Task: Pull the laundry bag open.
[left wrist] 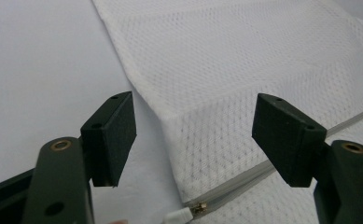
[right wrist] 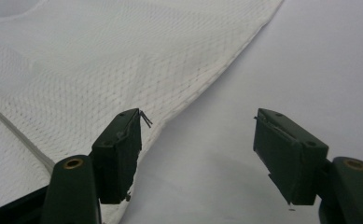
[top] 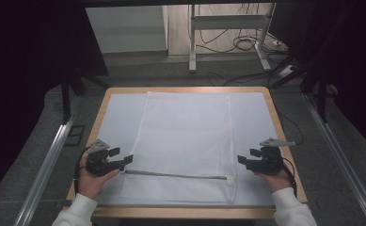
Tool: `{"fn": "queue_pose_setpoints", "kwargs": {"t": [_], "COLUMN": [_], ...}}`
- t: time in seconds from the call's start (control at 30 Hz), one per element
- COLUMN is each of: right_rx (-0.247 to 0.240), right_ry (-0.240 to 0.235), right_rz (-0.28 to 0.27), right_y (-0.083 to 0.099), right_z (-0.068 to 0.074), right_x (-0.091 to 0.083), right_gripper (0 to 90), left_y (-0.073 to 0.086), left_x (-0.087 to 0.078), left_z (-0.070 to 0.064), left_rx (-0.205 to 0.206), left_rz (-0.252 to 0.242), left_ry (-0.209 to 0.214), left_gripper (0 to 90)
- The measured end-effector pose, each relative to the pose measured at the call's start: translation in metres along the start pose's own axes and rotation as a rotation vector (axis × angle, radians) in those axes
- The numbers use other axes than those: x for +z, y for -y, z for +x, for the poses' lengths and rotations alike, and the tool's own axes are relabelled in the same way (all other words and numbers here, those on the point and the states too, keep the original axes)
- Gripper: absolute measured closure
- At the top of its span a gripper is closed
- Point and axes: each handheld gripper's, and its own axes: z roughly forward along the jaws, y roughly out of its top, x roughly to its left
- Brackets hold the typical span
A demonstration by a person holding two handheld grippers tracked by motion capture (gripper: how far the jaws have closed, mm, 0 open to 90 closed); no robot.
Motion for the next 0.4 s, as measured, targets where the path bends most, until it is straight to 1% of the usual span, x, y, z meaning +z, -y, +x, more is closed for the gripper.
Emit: {"fn": "queue_pose_setpoints", "kwargs": {"t": [0.07, 0.17, 0.27, 0.4], "right_rx": [-0.002, -0.003, -0.008, -0.011], "right_ry": [0.001, 0.000, -0.003, -0.007], "right_rz": [-0.010, -0.011, -0.007, -0.015], "right_y": [0.0003, 0.0007, 0.0008, 0.0004], "right_z": [-0.0020, -0.0026, -0.0010, 0.0009], "right_x": [-0.0017, -0.0014, -0.0005, -0.0014], "right_gripper": [31.5, 31.5, 31.5, 30.7], "left_y": [0.0000, 0.0007, 0.0013, 0.0033], "left_x": [0.0000, -0.0018, -0.0047, -0.0047], "left_z": [-0.0003, 0.0005, -0.0011, -0.0028], "left_rx": [0.007, 0.004, -0.001, 0.011], "left_rz": [0.000, -0.003, -0.004, 0.002], "left_ry": [-0.003, 0.000, 0.012, 0.014], "left_gripper": [30.9, 30.8, 30.7, 30.1]}}
